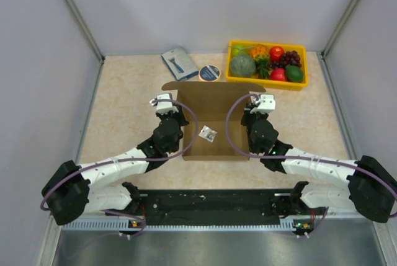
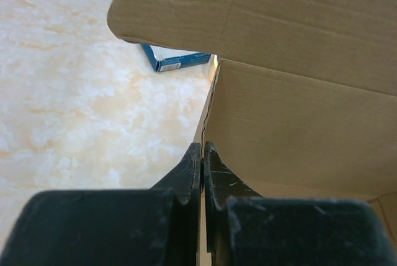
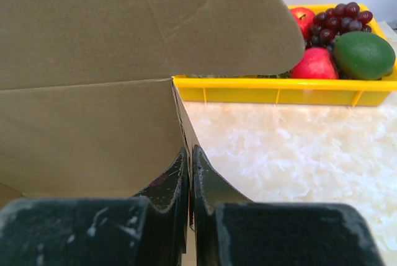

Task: Fold the paper box

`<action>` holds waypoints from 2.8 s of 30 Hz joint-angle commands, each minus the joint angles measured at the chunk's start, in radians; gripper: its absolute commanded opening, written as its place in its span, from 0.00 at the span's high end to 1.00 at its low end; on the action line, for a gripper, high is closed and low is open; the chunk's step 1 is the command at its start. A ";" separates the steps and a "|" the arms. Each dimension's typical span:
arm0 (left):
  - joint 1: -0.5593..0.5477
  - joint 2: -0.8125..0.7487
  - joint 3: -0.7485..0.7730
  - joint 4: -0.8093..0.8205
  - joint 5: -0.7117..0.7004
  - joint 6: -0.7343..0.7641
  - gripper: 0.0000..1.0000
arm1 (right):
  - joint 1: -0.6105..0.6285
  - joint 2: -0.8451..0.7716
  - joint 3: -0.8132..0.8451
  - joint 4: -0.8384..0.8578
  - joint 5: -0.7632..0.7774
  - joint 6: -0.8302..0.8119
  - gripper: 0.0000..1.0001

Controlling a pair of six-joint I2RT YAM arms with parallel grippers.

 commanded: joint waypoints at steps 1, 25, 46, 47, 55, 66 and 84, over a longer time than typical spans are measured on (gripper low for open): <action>0.009 0.053 0.073 0.080 -0.004 0.011 1.00 | -0.022 0.052 0.025 0.245 -0.042 -0.051 1.00; -0.004 0.077 -0.131 0.118 0.188 -0.135 1.00 | -0.050 -0.086 -0.185 0.085 -0.140 0.141 1.00; -0.005 0.027 -0.238 0.101 0.179 -0.113 1.00 | -0.022 -0.078 -0.185 -0.145 -0.088 0.287 0.88; -0.005 0.033 -0.240 0.103 0.176 -0.114 1.00 | -0.022 -0.097 -0.185 -0.184 -0.106 0.299 0.84; -0.008 0.059 -0.262 0.129 0.165 -0.119 1.00 | 0.058 -0.452 0.037 -1.136 -0.464 0.544 0.29; -0.011 0.068 -0.263 0.118 0.140 -0.114 1.00 | 0.065 -0.432 0.544 -1.402 -0.859 0.534 0.16; -0.013 -0.084 -0.200 -0.442 0.200 -0.356 0.56 | -0.229 0.411 0.329 -0.083 -1.580 0.960 0.39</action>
